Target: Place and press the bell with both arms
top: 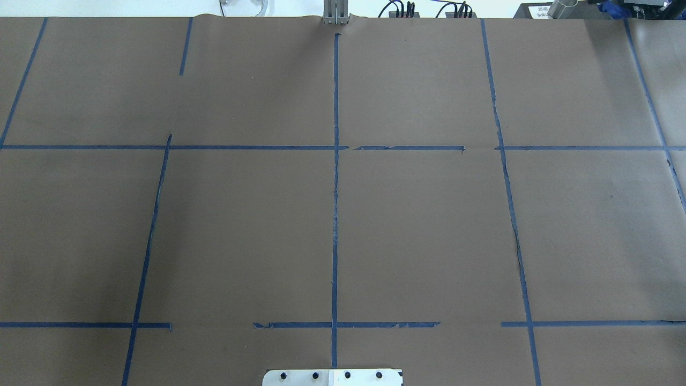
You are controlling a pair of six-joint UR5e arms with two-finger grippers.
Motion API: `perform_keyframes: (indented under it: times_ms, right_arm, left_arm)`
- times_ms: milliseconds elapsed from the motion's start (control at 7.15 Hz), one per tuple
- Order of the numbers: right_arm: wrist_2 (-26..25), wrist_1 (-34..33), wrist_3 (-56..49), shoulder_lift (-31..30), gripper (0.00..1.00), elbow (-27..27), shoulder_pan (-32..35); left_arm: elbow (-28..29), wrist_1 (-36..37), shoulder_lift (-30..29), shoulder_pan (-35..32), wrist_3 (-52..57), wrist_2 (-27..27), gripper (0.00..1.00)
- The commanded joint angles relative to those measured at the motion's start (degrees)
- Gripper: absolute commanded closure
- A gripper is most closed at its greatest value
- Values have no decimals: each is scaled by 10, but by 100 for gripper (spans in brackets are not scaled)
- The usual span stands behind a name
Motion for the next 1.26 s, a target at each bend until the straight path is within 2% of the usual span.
perform_keyframes:
  times_ms: [0, 280, 420, 559, 699, 839, 979, 1119]
  right_arm:
    - [2, 6, 1, -1, 0, 2, 0]
    - [5, 6, 1, -2, 0, 7, 0]
    - [6, 6, 3, -2, 0, 7, 0]
    - [14, 6, 3, -3, 0, 7, -1]
    - [24, 7, 1, -3, 0, 7, -2]
    - [24, 7, 0, -2, 0, 7, -4]
    - [24, 7, 1, 1, 0, 7, -6]
    - [25, 6, 3, 1, 0, 7, -6]
  left_arm:
    - [11, -31, 14, 45, 0, 6, 0]
    - [28, -43, 36, 67, -31, 2, 0]
    - [30, -110, 86, 84, -38, 5, 0]
    - [41, -215, 134, 105, -109, 6, 0]
    - [45, -305, 165, 172, -208, 6, 0]
    - [70, -356, 177, 223, -271, 8, 0]
    - [100, -430, 208, 229, -275, 9, 0]
    - [105, -468, 226, 234, -303, 8, 0]
